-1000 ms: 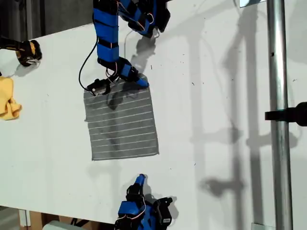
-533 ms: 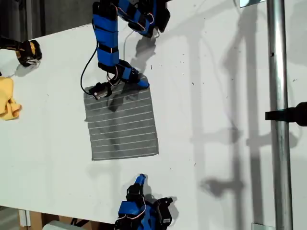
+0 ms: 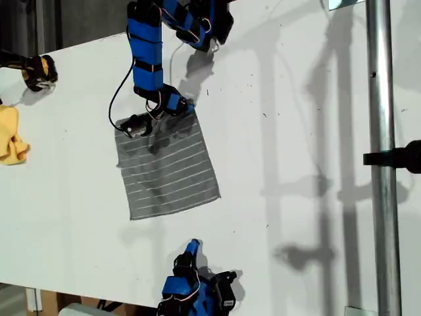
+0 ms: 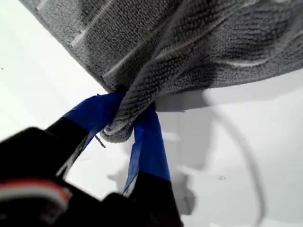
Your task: Grasp corners of a towel and fold twice.
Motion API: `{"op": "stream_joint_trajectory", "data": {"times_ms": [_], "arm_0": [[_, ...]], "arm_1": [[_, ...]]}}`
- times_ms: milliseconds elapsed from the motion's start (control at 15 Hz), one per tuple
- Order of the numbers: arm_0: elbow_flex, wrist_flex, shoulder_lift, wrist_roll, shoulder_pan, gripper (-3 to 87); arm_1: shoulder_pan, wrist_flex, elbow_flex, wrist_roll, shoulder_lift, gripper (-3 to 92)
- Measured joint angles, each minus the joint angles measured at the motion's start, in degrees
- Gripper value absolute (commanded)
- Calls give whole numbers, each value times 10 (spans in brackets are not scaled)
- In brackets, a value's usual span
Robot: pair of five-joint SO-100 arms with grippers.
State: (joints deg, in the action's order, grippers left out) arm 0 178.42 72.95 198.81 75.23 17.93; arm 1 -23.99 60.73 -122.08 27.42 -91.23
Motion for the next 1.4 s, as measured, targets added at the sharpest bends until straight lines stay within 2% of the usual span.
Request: {"op": "stream_joint_trajectory", "data": {"times_ms": [267, 533, 733, 867, 1400], "arm_0": [[-4, -5, 0, 10, -3, -15], [-65, -45, -31, 19, -26, -17], [-252, -64, -270, -25, -36, -17], [-394, -62, -451, -83, -41, -17], [-952, 128, -943, -316, -76, -17]], "arm_1": [[12, 3, 1, 0, 0, -1], [23, -12, 3, 0, 0, -1], [25, -18, 3, 0, 0, -1], [26, -19, 3, 0, 0, -1], [32, -21, 3, 0, 0, -1]]}}
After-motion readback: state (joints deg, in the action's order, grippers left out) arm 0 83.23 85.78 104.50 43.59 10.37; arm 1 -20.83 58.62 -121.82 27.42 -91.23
